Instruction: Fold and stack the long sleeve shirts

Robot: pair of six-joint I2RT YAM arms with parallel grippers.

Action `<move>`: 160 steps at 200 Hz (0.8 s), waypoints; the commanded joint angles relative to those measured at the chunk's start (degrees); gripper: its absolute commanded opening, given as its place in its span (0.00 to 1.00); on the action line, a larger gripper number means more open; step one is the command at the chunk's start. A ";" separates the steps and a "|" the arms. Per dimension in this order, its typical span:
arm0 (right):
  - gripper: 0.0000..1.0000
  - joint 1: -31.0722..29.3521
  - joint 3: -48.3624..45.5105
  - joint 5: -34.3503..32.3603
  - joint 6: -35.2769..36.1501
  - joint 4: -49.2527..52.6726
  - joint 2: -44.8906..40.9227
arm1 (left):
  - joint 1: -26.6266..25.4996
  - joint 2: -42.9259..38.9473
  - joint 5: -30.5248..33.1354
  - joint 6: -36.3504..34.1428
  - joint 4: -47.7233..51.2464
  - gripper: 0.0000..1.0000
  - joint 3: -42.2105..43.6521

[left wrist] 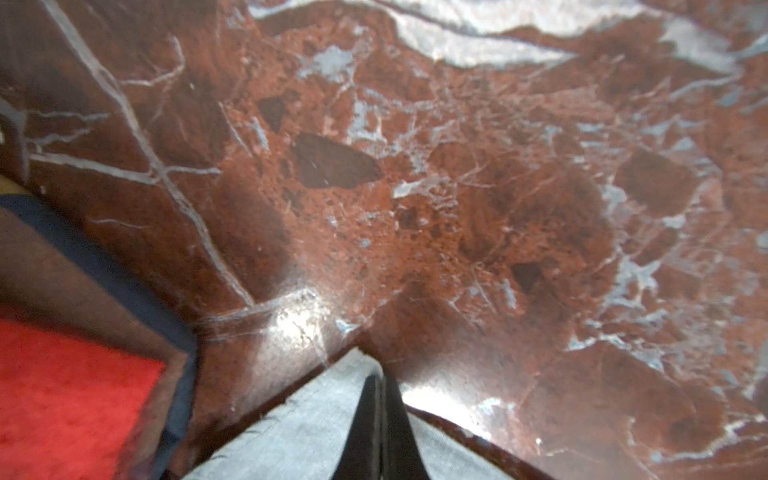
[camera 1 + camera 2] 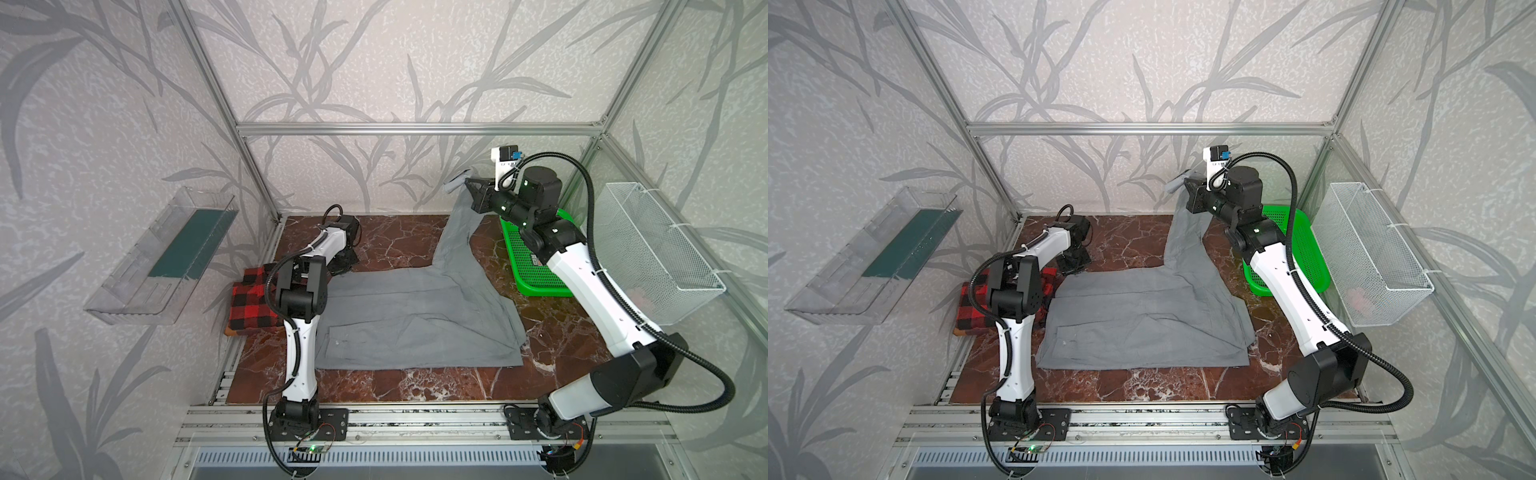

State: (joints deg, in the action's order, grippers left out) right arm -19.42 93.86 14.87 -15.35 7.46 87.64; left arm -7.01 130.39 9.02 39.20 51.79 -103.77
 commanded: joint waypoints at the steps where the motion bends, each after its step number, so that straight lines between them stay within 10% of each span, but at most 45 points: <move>1: 0.00 0.50 -0.66 -1.22 0.41 -1.88 -2.88 | 0.29 -0.10 -3.33 -0.26 0.92 0.00 3.25; 160: 0.00 0.62 -16.37 -16.87 -1.13 10.65 -24.71 | -1.66 -35.60 4.41 1.84 -24.97 0.00 36.86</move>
State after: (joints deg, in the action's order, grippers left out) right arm -18.44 78.81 2.42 -16.05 12.93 67.44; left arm -7.68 99.88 9.87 39.53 31.24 -70.74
